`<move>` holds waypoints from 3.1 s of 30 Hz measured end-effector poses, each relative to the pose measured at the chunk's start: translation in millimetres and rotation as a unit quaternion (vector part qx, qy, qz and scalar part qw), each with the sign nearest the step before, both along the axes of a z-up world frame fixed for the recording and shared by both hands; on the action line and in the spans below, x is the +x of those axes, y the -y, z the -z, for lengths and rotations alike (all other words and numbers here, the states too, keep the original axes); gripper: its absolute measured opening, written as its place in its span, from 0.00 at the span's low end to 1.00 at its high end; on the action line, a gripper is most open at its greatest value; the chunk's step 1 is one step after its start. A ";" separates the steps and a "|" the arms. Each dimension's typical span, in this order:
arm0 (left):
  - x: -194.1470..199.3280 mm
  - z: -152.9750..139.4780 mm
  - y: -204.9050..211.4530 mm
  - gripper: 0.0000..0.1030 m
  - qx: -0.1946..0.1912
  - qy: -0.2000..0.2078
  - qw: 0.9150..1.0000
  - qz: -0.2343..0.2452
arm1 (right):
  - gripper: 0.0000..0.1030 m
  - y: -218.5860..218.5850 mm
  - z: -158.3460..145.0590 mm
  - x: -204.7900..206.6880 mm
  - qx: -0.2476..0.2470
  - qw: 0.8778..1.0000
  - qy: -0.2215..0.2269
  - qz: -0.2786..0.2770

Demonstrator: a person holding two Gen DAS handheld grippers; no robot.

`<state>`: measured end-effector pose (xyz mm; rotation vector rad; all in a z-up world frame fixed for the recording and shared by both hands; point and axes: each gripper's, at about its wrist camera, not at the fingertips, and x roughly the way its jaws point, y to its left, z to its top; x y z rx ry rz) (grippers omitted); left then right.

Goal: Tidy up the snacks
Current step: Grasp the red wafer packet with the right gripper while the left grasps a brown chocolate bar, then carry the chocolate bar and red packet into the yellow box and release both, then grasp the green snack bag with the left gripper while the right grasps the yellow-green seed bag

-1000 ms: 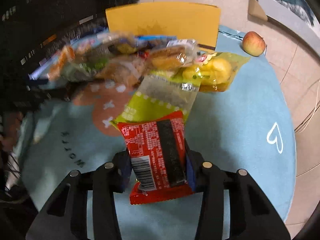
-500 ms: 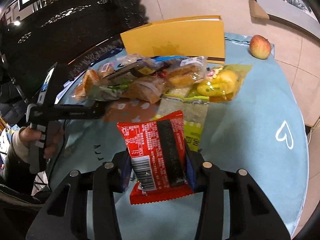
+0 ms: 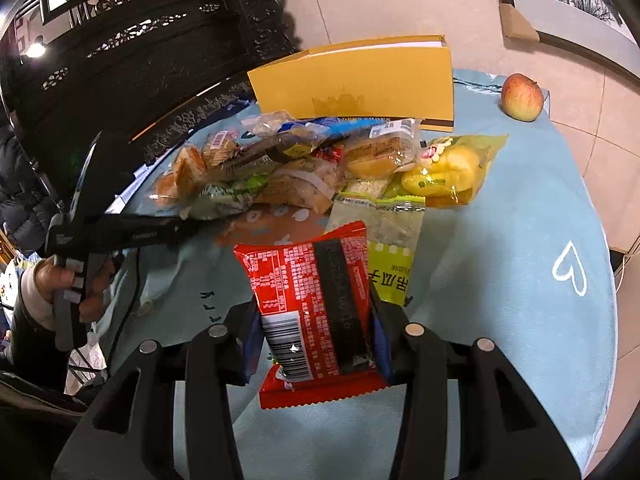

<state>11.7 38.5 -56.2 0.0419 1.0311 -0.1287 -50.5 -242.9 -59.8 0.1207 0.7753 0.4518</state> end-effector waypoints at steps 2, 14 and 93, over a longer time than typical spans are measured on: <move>-10.9 -5.4 -1.4 0.23 -0.009 0.000 1.000 0.010 | 0.44 -0.2 -2.9 -0.3 0.010 1.000 0.000 -0.003; -36.6 -68.1 3.5 0.23 -0.020 0.083 0.996 0.037 | 0.44 -10.2 -27.0 0.7 0.022 0.999 0.024 -0.015; 2.2 -20.9 53.6 0.97 0.004 0.008 0.999 0.038 | 0.95 18.5 0.3 35.7 0.011 0.990 0.013 0.141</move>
